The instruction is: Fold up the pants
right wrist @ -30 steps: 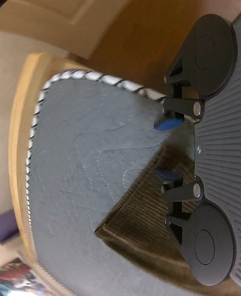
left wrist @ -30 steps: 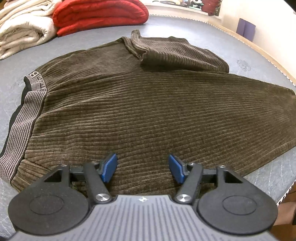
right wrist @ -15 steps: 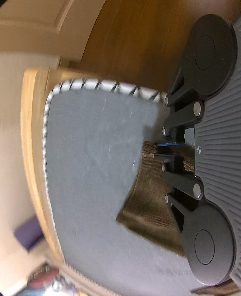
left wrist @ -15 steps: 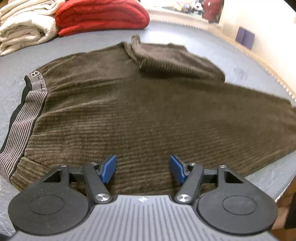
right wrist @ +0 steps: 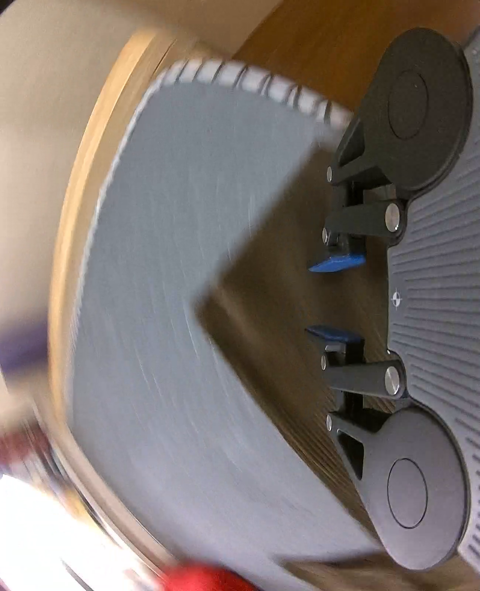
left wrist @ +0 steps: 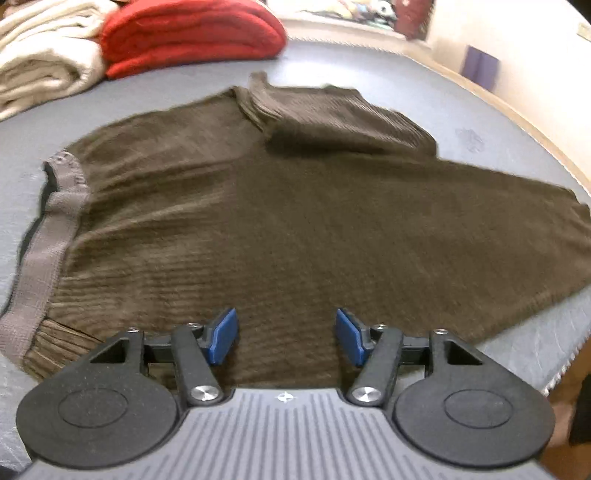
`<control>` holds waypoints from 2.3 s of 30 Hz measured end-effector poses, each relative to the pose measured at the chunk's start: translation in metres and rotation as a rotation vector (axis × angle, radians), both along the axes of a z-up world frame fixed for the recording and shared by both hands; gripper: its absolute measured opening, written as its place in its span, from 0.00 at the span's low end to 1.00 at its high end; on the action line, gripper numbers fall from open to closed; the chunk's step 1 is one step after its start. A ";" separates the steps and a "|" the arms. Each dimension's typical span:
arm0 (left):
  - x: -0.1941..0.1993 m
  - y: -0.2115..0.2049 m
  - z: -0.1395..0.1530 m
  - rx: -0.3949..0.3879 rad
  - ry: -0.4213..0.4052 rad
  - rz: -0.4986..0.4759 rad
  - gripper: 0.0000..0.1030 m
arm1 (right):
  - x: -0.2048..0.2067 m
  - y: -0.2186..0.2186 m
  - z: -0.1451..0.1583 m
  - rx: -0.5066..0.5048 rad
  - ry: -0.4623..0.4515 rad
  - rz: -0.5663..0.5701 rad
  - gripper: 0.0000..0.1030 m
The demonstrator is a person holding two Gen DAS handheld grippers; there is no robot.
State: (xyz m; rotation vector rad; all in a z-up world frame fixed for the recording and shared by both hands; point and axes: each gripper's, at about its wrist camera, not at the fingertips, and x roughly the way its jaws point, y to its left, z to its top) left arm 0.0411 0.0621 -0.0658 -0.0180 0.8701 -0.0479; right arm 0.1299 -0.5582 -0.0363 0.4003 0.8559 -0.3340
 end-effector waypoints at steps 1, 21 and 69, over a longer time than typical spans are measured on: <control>0.001 0.003 -0.001 0.012 0.013 0.023 0.64 | 0.004 0.020 0.003 -0.034 -0.003 0.078 0.34; 0.011 0.183 0.041 -0.030 0.072 0.275 0.69 | -0.034 0.362 -0.025 -0.320 0.020 1.207 0.38; 0.023 0.137 0.015 0.058 0.225 0.137 0.41 | -0.045 0.398 -0.037 -0.373 0.090 1.468 0.28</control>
